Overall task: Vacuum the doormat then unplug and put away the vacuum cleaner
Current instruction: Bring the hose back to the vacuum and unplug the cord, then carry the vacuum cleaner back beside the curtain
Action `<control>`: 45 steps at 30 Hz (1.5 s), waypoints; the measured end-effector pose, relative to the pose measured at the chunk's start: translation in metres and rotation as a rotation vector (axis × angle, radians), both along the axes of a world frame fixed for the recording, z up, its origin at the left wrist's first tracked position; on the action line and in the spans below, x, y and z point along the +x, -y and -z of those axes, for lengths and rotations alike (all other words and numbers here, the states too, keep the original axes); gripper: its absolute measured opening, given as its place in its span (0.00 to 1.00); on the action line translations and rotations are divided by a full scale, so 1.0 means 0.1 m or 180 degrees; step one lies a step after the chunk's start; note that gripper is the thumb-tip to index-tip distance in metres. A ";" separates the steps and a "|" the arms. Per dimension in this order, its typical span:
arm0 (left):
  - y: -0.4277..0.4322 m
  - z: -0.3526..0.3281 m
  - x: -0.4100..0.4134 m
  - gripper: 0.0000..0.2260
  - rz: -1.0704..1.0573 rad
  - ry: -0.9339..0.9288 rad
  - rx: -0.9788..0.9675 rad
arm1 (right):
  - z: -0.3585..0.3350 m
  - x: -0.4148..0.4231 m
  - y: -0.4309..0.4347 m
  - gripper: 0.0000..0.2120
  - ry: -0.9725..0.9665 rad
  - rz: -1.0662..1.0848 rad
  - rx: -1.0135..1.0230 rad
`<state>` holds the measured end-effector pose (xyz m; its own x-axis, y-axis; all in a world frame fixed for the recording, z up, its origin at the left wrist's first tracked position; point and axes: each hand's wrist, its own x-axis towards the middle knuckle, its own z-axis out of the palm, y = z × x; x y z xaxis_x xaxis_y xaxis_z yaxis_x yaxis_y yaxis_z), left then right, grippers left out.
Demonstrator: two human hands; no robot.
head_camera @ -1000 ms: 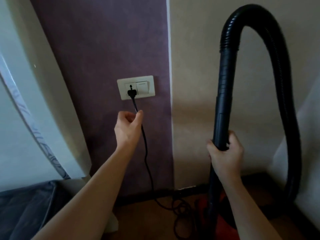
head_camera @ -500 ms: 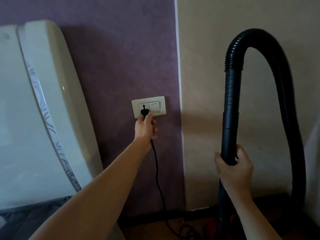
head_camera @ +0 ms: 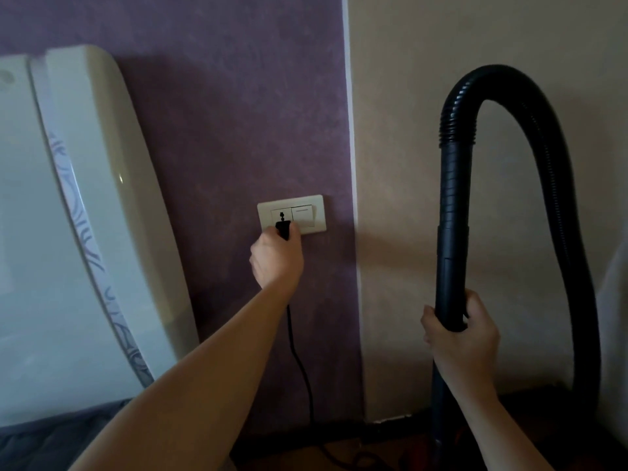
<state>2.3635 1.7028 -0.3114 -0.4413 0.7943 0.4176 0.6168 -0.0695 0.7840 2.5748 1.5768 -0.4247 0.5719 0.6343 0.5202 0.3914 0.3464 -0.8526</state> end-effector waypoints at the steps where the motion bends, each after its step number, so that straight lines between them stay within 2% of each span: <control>1: -0.01 -0.02 -0.01 0.19 -0.0021 -0.0091 0.0020 | 0.00 0.00 0.01 0.13 0.0006 0.0009 0.0002; 7: 0.00 -0.02 -0.05 0.21 -0.0018 -0.0560 0.0227 | -0.05 -0.02 0.08 0.13 -0.0003 0.0005 0.0051; 11: 0.06 -0.05 -0.07 0.21 0.0121 -0.0500 0.0238 | -0.05 -0.02 0.11 0.14 0.0006 0.0047 0.0046; 15: 0.54 0.20 0.09 0.18 0.0794 -0.0578 0.0919 | -0.06 0.01 0.16 0.14 0.0050 0.0201 0.0034; 19: 0.81 0.63 0.25 0.15 0.1273 -0.0037 0.0344 | -0.06 0.08 0.23 0.14 -0.0069 0.0208 0.0002; 24: 0.98 0.93 0.43 0.12 0.1828 -0.0047 -0.0256 | -0.08 0.19 0.39 0.13 -0.0274 0.0194 0.0136; 29: 1.16 1.16 0.72 0.12 0.2361 0.0017 -0.0569 | -0.13 0.45 0.65 0.11 -0.0391 0.0176 0.0243; 33: 1.26 1.43 0.99 0.14 0.2571 -0.0146 -0.0908 | -0.18 0.73 0.92 0.09 -0.0320 0.0243 0.0253; 36: 1.33 1.68 1.24 0.10 0.2725 -0.0348 -0.1234 | -0.17 0.90 1.06 0.09 -0.0326 0.0303 0.0163; 40: 1.41 2.07 1.58 0.15 0.2999 -0.0356 -0.1614 | -0.17 1.11 1.24 0.11 -0.0195 0.0368 0.0074; 43: 1.44 2.36 1.84 0.08 0.3235 -0.0578 -0.1702 | -0.20 1.22 1.32 0.13 -0.0117 0.0461 0.0118; 45: 1.47 2.53 2.01 0.08 0.3299 -0.0594 -0.1757 | -0.21 1.29 1.33 0.13 -0.0100 0.0512 0.0131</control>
